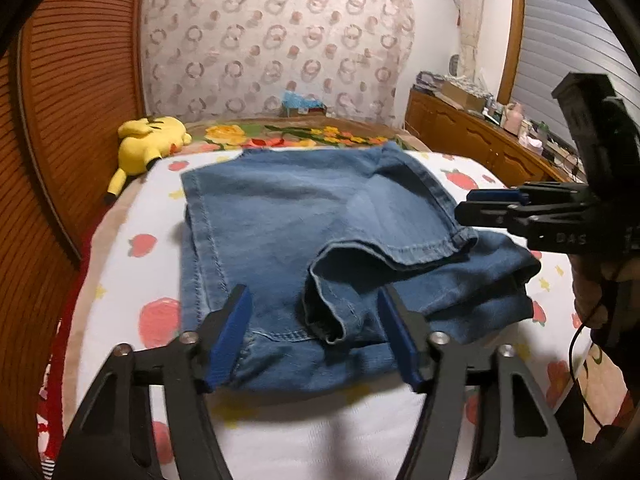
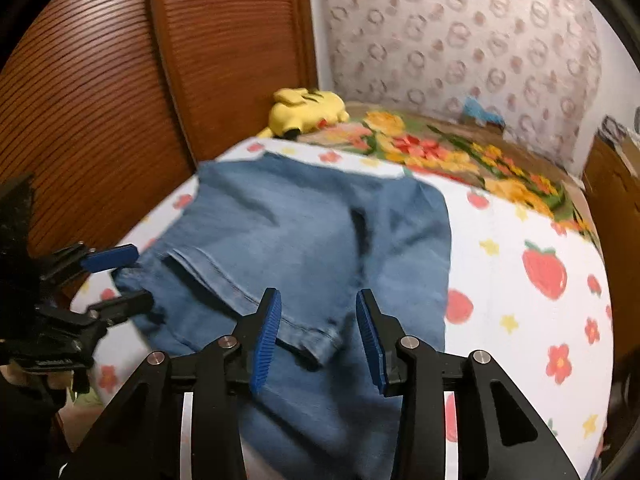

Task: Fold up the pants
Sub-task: 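Open the right tool and release the folded leg, then pinch the jeans edge with the left tool while the right tool lifts the leg, fold over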

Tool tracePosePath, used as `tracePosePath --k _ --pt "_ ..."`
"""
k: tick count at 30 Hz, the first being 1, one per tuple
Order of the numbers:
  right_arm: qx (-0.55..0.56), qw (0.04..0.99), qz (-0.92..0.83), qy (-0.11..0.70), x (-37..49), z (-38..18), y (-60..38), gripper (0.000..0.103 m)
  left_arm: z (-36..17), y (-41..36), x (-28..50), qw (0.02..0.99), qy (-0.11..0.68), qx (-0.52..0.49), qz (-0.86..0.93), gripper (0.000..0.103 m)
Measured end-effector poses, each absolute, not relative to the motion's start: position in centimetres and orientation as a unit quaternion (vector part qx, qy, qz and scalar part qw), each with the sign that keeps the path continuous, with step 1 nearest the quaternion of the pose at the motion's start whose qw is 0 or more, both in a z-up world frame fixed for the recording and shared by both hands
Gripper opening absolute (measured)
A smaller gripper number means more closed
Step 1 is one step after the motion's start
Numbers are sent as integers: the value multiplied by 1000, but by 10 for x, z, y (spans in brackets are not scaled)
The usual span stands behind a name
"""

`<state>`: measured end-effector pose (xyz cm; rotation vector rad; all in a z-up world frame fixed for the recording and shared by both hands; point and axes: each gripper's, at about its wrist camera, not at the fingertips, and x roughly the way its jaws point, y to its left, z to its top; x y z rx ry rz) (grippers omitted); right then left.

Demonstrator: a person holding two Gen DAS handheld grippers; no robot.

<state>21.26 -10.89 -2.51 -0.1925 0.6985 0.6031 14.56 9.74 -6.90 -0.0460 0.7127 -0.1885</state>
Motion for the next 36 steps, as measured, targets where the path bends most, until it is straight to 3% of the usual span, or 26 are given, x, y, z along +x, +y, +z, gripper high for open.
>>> tracePosePath --k 6,12,14,18,25,36 --pt "-78 882 284 368 223 -39 -94 43 -80 93 148 926 363 -14 -103 37" --pt "-63 876 287 382 228 -44 -81 43 -79 86 145 926 358 -9 -116 24" --pt "-57 875 292 381 228 -41 -81 17 -76 85 144 928 354 -6 -119 18" --pt "-54 882 308 354 224 -14 -75 11 -61 84 138 933 334 -15 -131 8" --pt "-58 898 336 279 214 44 -55 10 -37 82 125 945 299 -10 -132 4" --pt "-118 890 362 251 232 86 6 10 -28 116 100 953 279 -43 -112 2"
